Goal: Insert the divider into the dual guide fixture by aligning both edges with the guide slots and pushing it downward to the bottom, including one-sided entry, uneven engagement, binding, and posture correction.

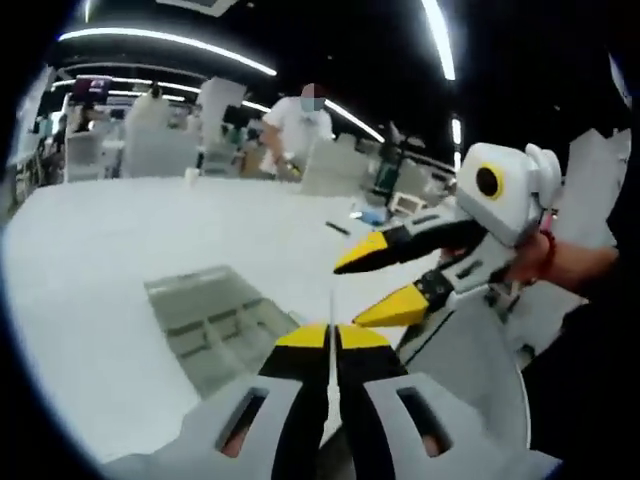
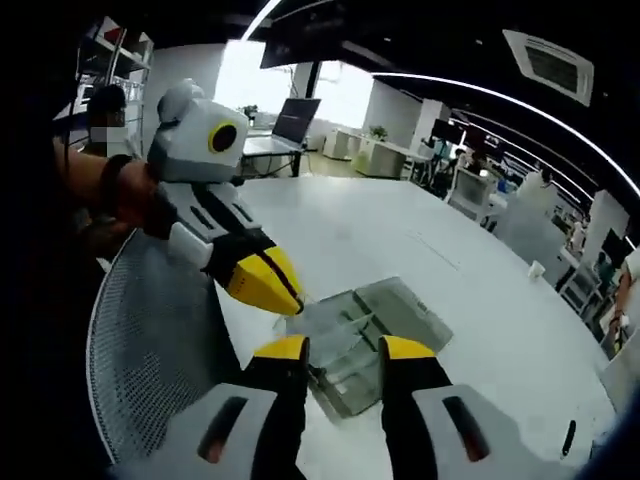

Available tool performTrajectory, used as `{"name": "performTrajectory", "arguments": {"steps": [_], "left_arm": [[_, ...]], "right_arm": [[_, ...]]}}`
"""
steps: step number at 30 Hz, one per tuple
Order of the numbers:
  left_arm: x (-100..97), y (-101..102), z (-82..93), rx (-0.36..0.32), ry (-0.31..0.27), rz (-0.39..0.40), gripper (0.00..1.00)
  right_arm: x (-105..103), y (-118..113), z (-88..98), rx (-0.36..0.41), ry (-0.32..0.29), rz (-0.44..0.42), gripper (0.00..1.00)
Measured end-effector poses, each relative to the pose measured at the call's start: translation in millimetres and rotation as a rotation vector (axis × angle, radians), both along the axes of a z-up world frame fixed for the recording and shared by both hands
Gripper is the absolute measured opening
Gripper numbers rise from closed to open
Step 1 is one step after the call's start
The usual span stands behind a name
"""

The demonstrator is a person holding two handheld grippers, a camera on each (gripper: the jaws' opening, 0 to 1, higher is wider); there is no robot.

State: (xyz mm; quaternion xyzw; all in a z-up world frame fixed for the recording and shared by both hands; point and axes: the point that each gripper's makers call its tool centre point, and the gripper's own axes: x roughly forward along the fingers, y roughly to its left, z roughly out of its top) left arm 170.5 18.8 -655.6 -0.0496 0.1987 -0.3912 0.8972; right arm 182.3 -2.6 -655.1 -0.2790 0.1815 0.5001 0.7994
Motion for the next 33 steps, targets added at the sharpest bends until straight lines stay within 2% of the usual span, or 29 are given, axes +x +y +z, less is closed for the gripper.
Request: {"name": "performTrajectory", "arguments": {"steps": [4,7,11,13,14,16,21,24,26,29,33], "left_arm": [[-4.2,-3.5,2.4,0.018,-0.039,-0.032,0.00],[-7.4,-4.4,-1.5,0.054,-0.042,-0.046,0.00],[-12.7,-5.8,0.3,0.042,-0.056,-0.063,0.00],[-15.2,-8.3,7.5,0.045,-0.118,-0.090,0.00],[-16.2,-9.6,12.8,0.056,-0.178,-0.102,0.00],[-19.8,-9.8,9.7,0.064,-0.157,-0.103,0.00],[-20.0,-7.7,12.6,0.049,-0.175,-0.100,0.00],[-18.6,-4.8,8.0,0.039,-0.159,-0.091,0.01],[-17.6,-1.7,2.6,0.069,-0.162,-0.080,0.01],[-21.3,-2.7,0.7,0.058,-0.152,-0.101,0.02],[-20.0,-3.4,-2.5,0.057,-0.144,-0.094,0.02]], "right_arm": [[-6.0,3.5,-7.1,-0.062,-0.015,0.075,0.24],[-9.4,3.6,-11.3,-0.086,-0.002,0.105,0.23],[-15.4,6.2,-14.2,-0.083,0.007,0.152,0.18],[-18.2,6.0,-15.7,-0.087,0.022,0.168,0.17],[-19.5,5.6,-15.3,-0.088,0.020,0.175,0.17],[-20.8,5.3,-12.3,-0.078,0.020,0.190,0.12],[-24.0,4.0,-8.1,-0.069,0.035,0.217,0.05],[-29.5,3.2,-6.5,-0.069,0.054,0.245,0.00],[-40.9,6.6,-3.9,-0.063,0.097,0.289,0.00],[-42.5,6.2,-5.4,-0.108,0.072,0.310,0.00],[-40.8,5.6,-8.0,-0.123,0.084,0.313,0.00]]}}
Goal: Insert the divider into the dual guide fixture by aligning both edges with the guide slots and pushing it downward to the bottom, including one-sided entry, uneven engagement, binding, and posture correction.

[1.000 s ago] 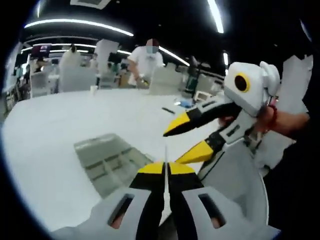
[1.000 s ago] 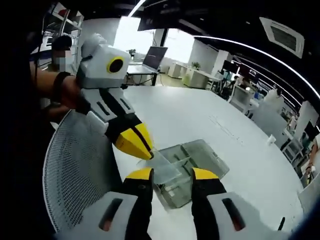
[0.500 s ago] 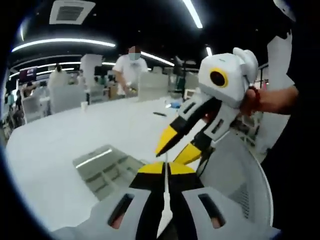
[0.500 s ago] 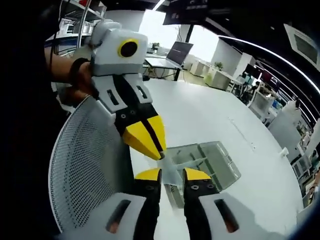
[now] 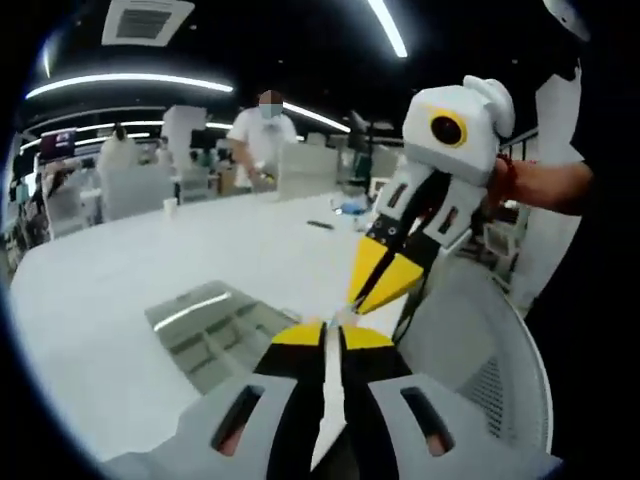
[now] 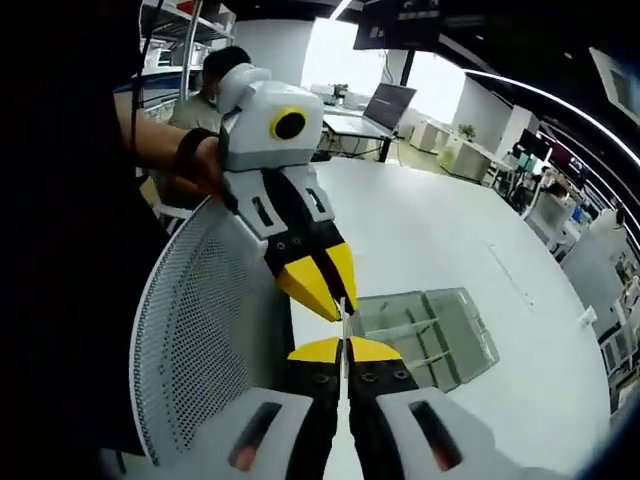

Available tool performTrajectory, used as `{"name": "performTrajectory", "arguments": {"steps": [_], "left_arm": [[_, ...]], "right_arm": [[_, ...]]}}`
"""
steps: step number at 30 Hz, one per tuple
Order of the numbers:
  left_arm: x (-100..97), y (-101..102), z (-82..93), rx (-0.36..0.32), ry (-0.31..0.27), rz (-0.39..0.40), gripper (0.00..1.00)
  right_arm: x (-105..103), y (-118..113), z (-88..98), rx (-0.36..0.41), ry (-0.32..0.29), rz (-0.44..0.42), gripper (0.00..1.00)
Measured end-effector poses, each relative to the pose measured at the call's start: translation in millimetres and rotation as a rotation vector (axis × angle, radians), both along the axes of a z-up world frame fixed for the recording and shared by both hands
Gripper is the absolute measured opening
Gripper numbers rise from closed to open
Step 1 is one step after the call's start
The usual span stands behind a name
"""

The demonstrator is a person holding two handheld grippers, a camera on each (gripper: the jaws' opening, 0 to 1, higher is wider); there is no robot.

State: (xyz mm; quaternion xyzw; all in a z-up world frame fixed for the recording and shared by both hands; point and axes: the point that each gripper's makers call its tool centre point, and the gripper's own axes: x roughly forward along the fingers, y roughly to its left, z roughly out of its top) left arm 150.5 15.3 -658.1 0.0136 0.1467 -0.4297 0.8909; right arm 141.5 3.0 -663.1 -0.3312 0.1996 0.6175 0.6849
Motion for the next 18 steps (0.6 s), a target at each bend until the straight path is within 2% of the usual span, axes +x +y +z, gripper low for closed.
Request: {"name": "performTrajectory", "arguments": {"steps": [10,14,18], "left_arm": [[-1.8,-5.9,-2.4,0.077,-0.024,-0.035,0.00],[0.1,-4.6,-5.7,0.068,-0.014,-0.040,0.00],[-1.8,-4.8,-10.2,0.095,-0.006,-0.063,0.00]], "right_arm": [[4.0,-5.1,-7.7,-0.117,-0.020,0.058,0.00],[5.6,-3.9,-8.5,-0.117,-0.012,0.056,0.00],[4.6,-1.9,-10.8,-0.120,-0.010,0.069,0.00]]}}
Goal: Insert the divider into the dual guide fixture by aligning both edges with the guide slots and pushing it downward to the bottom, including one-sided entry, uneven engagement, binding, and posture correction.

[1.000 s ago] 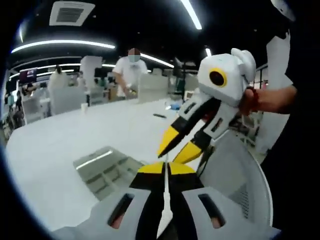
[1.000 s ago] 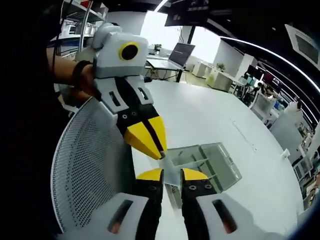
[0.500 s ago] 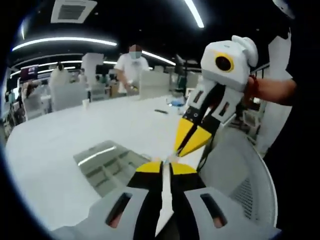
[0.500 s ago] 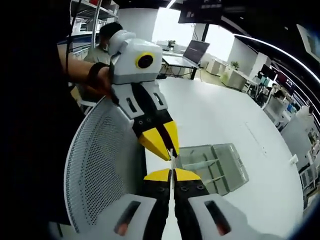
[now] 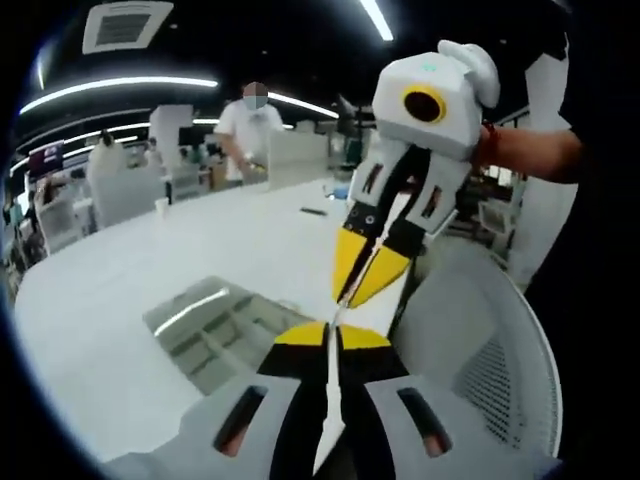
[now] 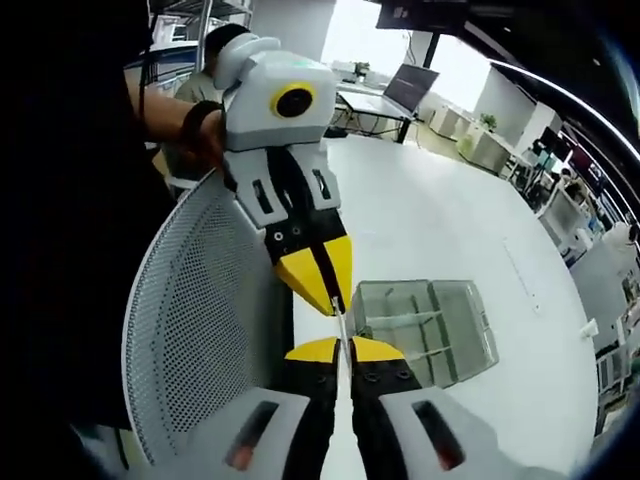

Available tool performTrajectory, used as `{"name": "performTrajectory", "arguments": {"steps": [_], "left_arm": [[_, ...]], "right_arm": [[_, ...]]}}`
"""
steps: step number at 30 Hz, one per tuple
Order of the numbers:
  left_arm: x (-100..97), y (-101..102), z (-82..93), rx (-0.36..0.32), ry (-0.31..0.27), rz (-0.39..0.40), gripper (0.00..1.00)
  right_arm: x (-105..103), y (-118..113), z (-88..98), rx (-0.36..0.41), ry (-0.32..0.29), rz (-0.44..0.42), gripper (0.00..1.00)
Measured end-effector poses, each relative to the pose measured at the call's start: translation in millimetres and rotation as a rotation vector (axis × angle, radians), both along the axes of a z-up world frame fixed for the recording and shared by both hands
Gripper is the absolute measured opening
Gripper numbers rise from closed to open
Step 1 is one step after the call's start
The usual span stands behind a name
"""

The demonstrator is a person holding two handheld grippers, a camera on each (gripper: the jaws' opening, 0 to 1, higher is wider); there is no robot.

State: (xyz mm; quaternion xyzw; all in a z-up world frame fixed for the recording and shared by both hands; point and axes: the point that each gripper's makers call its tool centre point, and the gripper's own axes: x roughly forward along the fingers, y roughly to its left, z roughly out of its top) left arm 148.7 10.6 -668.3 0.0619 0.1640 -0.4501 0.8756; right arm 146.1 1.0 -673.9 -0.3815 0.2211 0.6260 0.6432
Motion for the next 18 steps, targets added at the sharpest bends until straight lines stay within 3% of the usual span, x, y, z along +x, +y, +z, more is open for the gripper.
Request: {"name": "performTrajectory", "arguments": {"steps": [7,13,18], "left_arm": [[5.6,-0.3,-6.2,0.028,0.024,-0.015,0.00],[19.6,3.5,0.7,-0.055,0.026,0.048,0.03],[28.0,7.9,-1.4,-0.052,0.025,0.077,0.11]], "right_arm": [[-1.0,-1.3,-10.9,-0.064,-0.015,0.057,0.00],[13.7,-2.8,-4.1,-0.024,-0.003,0.030,0.00],[19.3,-7.1,-9.2,-0.051,-0.001,0.042,0.00]]}}
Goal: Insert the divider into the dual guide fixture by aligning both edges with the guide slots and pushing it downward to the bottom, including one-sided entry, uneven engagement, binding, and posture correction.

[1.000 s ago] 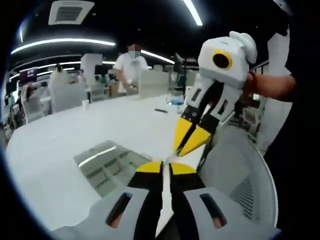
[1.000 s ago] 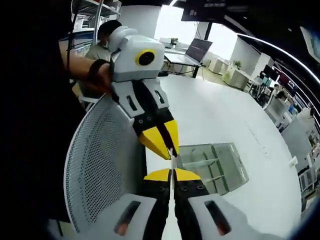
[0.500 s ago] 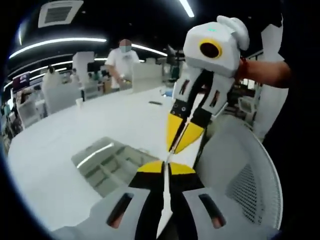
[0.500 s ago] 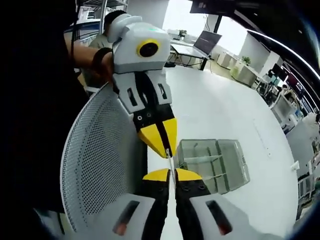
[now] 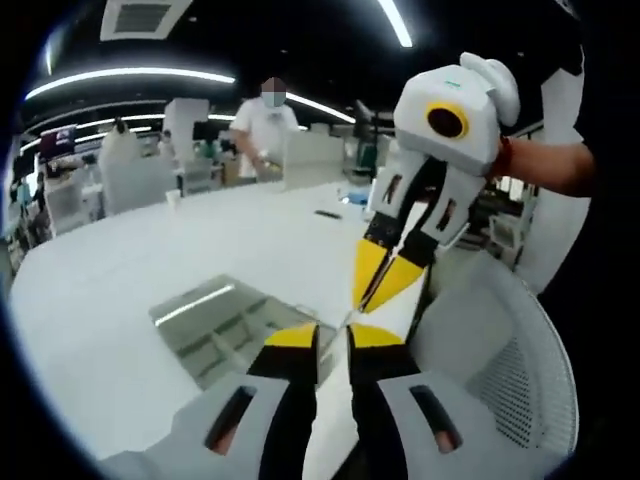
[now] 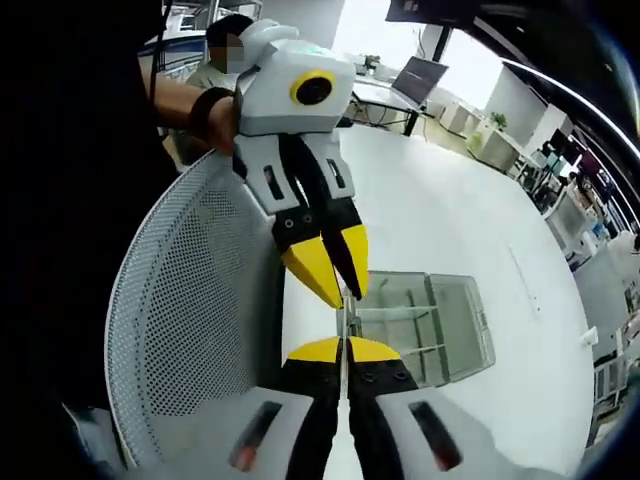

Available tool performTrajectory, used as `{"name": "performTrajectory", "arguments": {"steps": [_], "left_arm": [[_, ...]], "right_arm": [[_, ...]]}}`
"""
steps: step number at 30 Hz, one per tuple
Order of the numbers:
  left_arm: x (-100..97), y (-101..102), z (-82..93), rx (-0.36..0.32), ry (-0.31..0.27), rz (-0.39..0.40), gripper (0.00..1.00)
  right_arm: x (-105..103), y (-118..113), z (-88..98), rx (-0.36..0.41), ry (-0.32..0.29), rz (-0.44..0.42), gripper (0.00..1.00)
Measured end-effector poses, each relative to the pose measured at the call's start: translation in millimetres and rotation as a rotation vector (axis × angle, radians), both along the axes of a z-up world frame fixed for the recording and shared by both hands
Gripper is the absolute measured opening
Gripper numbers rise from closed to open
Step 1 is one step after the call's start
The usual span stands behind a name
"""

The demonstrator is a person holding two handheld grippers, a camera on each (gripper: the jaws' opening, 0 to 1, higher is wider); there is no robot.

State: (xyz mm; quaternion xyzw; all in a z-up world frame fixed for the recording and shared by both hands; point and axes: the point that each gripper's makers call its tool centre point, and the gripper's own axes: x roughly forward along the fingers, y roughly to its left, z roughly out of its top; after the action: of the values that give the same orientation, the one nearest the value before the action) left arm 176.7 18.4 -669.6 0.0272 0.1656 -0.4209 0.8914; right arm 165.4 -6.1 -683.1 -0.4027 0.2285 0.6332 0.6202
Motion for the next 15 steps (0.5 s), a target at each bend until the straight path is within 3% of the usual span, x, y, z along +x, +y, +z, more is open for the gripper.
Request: {"name": "performTrajectory", "arguments": {"steps": [10,15], "left_arm": [[6.4,4.2,-5.0,0.001,0.017,0.041,0.13],[6.3,4.0,-5.5,0.002,0.019,0.057,0.22]], "right_arm": [[14.4,-2.4,0.3,-0.007,-0.001,-0.003,0.00],[20.6,-6.9,-3.0,-0.030,-0.002,-0.004,0.00]]}}
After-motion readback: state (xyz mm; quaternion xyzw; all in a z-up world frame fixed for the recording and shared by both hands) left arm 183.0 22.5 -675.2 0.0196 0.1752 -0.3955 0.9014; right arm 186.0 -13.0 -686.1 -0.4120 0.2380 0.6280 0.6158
